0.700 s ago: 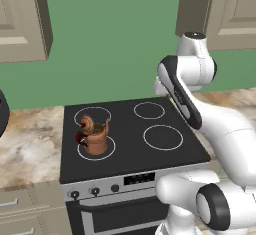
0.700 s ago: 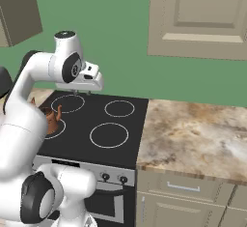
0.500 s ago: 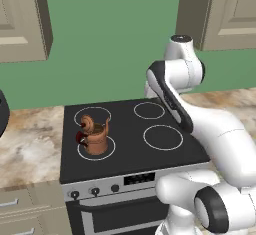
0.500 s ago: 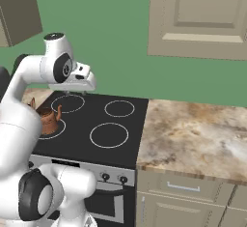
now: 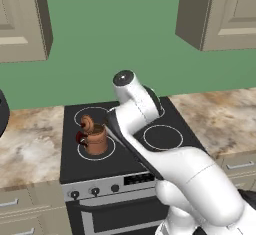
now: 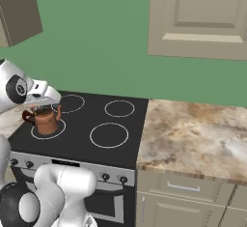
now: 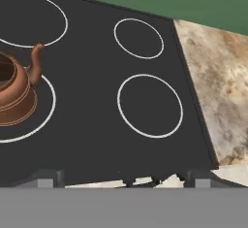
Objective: Turn on the front left burner of the stove.
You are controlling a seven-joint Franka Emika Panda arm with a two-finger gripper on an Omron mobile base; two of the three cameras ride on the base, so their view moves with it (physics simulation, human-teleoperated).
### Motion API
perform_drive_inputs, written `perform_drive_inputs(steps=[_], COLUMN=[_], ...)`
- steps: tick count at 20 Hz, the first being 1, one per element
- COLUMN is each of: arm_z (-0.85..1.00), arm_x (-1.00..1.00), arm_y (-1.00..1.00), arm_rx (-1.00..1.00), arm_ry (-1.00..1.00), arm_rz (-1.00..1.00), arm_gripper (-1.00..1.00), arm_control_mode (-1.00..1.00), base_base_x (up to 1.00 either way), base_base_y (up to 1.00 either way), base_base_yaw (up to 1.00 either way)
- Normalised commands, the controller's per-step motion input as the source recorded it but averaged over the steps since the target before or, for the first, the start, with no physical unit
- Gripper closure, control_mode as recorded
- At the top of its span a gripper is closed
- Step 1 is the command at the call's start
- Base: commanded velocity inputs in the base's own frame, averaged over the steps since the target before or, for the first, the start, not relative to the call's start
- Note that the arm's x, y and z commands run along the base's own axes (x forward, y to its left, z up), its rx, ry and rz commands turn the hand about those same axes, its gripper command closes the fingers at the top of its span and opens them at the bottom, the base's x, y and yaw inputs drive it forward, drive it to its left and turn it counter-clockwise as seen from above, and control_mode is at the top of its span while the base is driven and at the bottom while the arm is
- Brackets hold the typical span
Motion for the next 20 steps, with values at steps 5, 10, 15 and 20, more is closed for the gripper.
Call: perform_drive_inputs(steps=[5,10,15,20], arm_z=[-0.15,-0.21,-0.52,-0.48], arm_x=[-0.29,-0.25,-0.47,-0.71], arm_y=[0.26,0.39,1.0,0.99], arm_rx=[-0.02,0.0,0.0,0.0], arm_ry=[-0.02,-0.04,-0.36,-0.47], arm_rz=[-0.01,0.0,0.0,0.0], arm_gripper=[-1.0,-1.0,-1.0,-1.0], arm_control_mode=[-1.0,-1.0,-1.0,-1.0], base_base_x=[0.0,0.0,0.0,0.0], base_base_y=[0.0,0.0,0.0,0.0], base_base_yaw=[0.0,0.0,0.0,0.0])
